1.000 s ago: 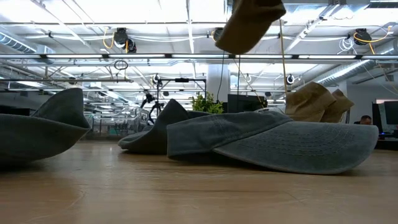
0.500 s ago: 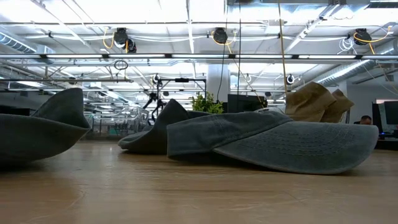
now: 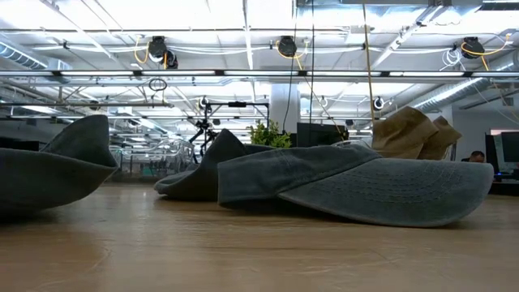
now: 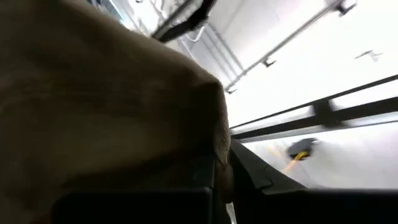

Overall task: Pick & Place hat
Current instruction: Put the brown cap into the right transparent bin

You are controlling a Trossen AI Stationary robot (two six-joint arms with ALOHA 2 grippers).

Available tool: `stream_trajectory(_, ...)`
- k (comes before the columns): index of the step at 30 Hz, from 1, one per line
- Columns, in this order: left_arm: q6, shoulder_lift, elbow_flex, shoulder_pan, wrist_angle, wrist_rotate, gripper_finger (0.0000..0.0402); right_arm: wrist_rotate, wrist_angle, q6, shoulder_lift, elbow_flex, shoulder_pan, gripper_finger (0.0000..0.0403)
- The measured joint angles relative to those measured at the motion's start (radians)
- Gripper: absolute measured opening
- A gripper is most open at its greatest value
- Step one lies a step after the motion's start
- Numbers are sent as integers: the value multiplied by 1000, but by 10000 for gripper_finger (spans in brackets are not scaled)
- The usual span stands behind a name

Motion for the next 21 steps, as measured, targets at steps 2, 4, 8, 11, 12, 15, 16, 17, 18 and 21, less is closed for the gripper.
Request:
stream_trajectory(2,-33,35,0,-2,45,61,228,28,9,-31,3,0,-4,9)
stream_trajectory(4,-61,54,-2,-4,66,89,228,53,9,-54,5,0,-12,9)
stream_trajectory(8,-159,103,0,-7,244,188,228,53,19,-67,3,0,-29,9)
stream_trajectory(11,-281,146,0,-8,416,247,228,51,35,-106,-6,0,-42,9)
stream_trajectory(12,-317,157,-1,-8,451,257,228,51,43,-116,-8,4,-48,9)
stream_trajectory(15,-383,173,-1,-4,485,257,228,48,55,-117,-16,20,-67,9)
stream_trajectory(16,-391,174,-1,0,483,254,228,48,59,-117,-18,26,-73,9)
stream_trajectory(17,-392,177,-1,3,481,247,228,48,58,-117,-23,29,-78,9)
stream_trajectory(18,-398,182,-1,5,483,239,228,44,55,-117,-24,33,-83,9)
stream_trajectory(21,-426,189,0,19,477,206,228,19,53,-110,-31,41,-98,9)
